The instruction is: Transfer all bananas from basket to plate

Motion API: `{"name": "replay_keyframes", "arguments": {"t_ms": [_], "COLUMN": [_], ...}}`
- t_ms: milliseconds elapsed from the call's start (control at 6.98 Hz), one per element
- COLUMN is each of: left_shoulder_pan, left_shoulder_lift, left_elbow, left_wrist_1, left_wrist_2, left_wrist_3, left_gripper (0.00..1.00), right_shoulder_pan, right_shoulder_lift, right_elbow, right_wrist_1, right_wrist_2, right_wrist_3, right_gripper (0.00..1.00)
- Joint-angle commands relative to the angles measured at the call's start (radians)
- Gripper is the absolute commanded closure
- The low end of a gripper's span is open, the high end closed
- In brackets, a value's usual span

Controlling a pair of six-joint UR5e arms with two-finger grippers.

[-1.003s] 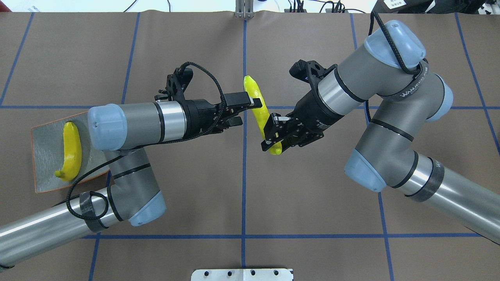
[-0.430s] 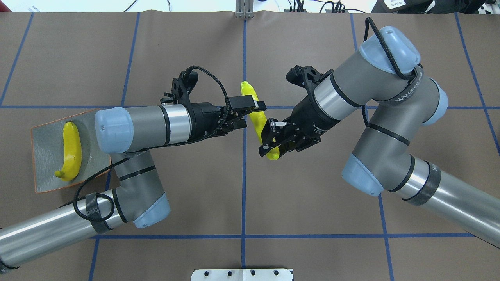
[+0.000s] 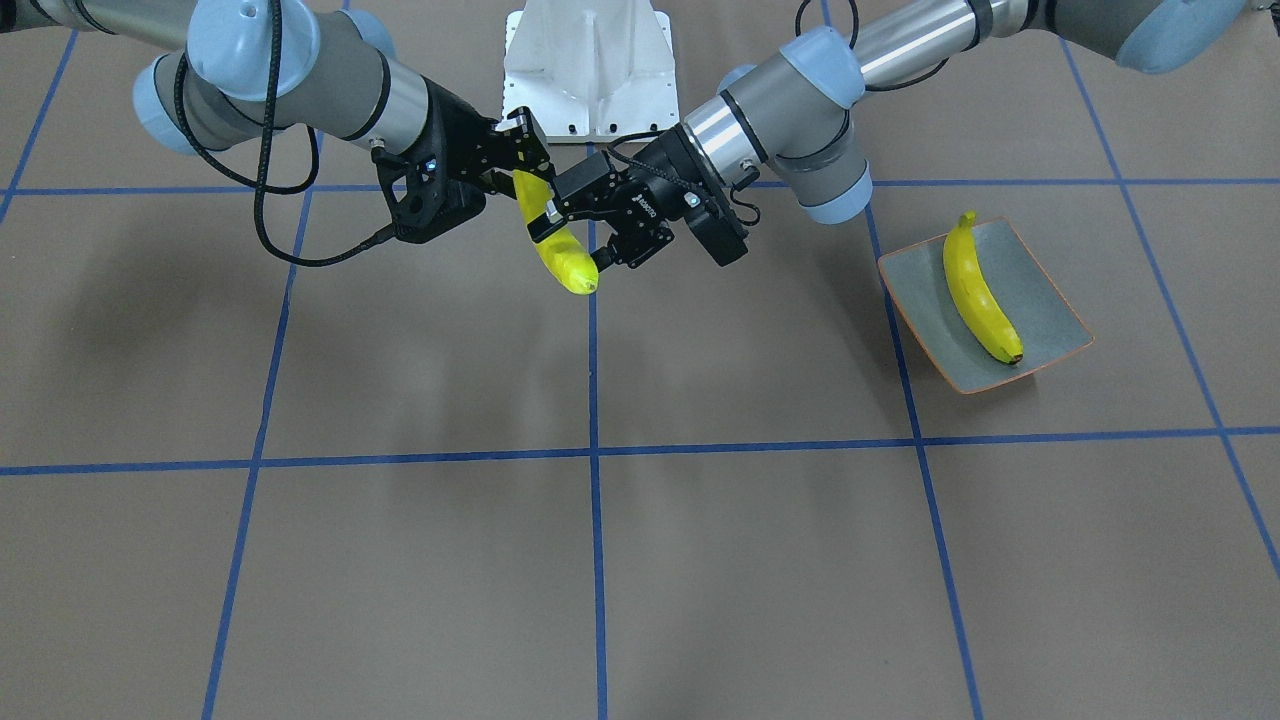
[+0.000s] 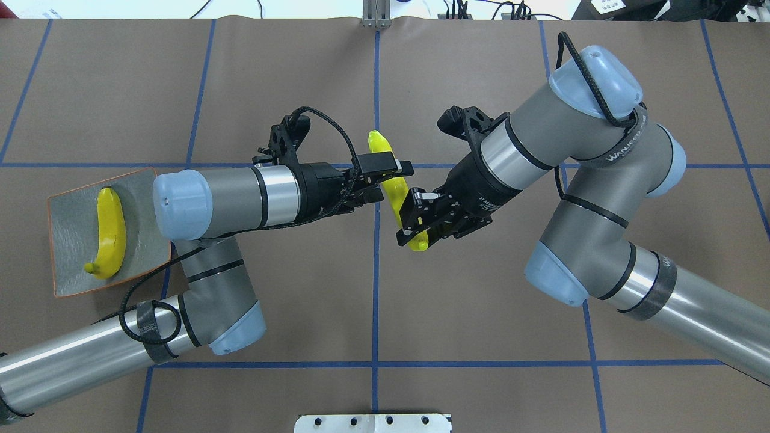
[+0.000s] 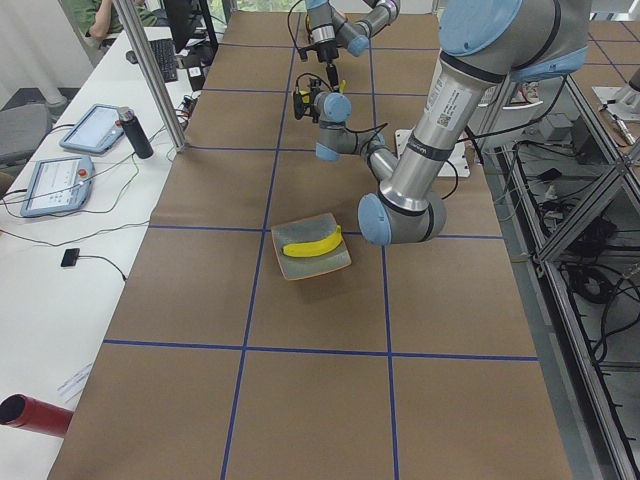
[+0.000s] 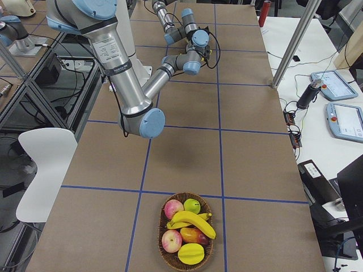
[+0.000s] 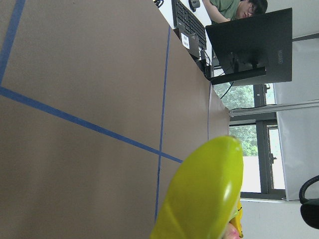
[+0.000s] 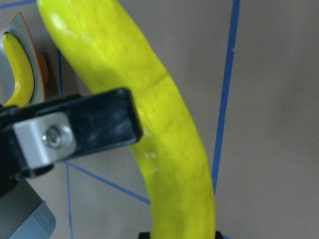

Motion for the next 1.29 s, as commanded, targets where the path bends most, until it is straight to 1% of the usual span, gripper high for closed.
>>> {"name": "replay_keyframes", "arguments": {"t_ms": [0, 143, 287, 573, 717, 860, 1003, 1147], "left_shoulder_pan": [0.005, 0.005, 0.009, 0.017, 0.017, 0.017, 0.017, 0.017], "left_shoulder_lift": [-0.002, -0.003, -0.008, -0.008, -0.008, -0.008, -0.003, -0.003], "left_elbow": [0.004, 0.005, 0.009, 0.009, 0.009, 0.009, 0.007, 0.006], "left_wrist_1": [-0.001, -0.001, -0.001, -0.001, 0.001, 0.001, -0.001, -0.002], "left_wrist_2": [0.002, 0.000, 0.002, 0.002, 0.002, 0.000, -0.003, -0.003], "left_wrist_3": [0.000, 0.000, 0.000, 0.000, 0.000, 0.000, 0.005, 0.003], "left_gripper": [0.10, 0.16, 0.19, 0.34, 0.47, 0.70, 0.98, 1.00], "right_shoulder_pan": [-0.005, -0.005, -0.007, -0.007, -0.008, -0.008, -0.010, -0.010], "right_shoulder_lift": [0.000, -0.002, -0.002, -0.002, 0.000, 0.000, 0.000, -0.002], "right_elbow": [-0.003, -0.004, -0.007, -0.009, -0.008, -0.009, -0.008, -0.009], "right_wrist_1": [0.000, 0.000, 0.000, 0.000, 0.000, 0.002, 0.002, 0.002], "right_wrist_2": [0.000, 0.000, -0.001, -0.001, -0.001, -0.001, -0.001, -0.001], "right_wrist_3": [-0.001, -0.001, -0.001, -0.001, -0.003, -0.001, -0.003, -0.001], "right_gripper": [1.00, 1.00, 1.00, 1.00, 1.00, 1.00, 1.00, 1.00]}}
